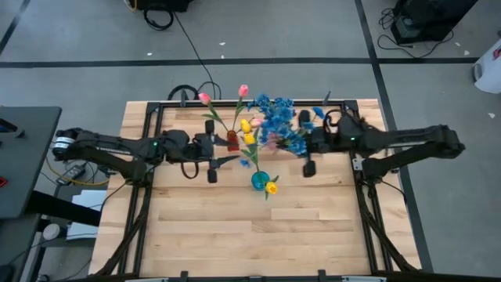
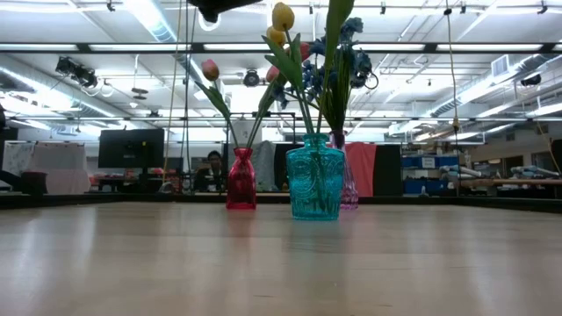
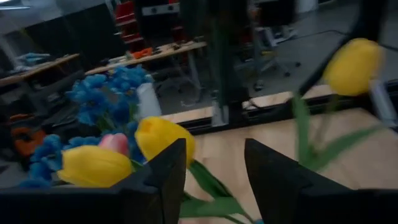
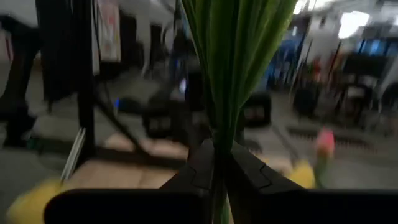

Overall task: Sort flowers into vase by color
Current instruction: Put the blue flowers into the pink vase

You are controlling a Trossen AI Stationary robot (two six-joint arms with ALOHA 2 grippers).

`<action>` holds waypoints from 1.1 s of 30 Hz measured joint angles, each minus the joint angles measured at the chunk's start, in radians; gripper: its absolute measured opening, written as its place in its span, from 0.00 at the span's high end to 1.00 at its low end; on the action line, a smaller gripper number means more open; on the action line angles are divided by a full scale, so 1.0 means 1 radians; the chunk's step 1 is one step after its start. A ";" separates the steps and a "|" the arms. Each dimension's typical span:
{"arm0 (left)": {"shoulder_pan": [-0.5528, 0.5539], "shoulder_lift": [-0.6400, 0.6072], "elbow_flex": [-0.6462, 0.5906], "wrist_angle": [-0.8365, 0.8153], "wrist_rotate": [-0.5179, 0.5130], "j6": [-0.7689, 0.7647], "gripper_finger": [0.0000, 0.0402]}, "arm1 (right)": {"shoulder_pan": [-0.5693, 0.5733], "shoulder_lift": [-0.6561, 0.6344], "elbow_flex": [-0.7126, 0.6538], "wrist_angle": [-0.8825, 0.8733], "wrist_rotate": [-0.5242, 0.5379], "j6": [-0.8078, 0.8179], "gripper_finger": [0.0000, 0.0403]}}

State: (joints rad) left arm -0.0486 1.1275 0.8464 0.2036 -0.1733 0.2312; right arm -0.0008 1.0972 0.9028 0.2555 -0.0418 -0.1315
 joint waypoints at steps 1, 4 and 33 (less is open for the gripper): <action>-0.001 -0.013 -0.013 0.005 0.012 -0.002 0.58 | -0.004 -0.034 0.000 -0.074 0.007 0.007 0.91; -0.003 -0.056 -0.068 0.030 0.021 -0.003 0.58 | -0.016 -0.118 -0.028 -0.203 0.076 0.046 0.91; 0.006 -0.184 -0.204 0.181 -0.090 -0.016 0.58 | -0.344 -0.025 -0.728 0.881 -0.174 -0.096 0.91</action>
State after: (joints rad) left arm -0.0430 0.9440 0.6426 0.3845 -0.2635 0.2155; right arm -0.3445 1.0727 0.1748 1.1363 -0.2158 -0.2277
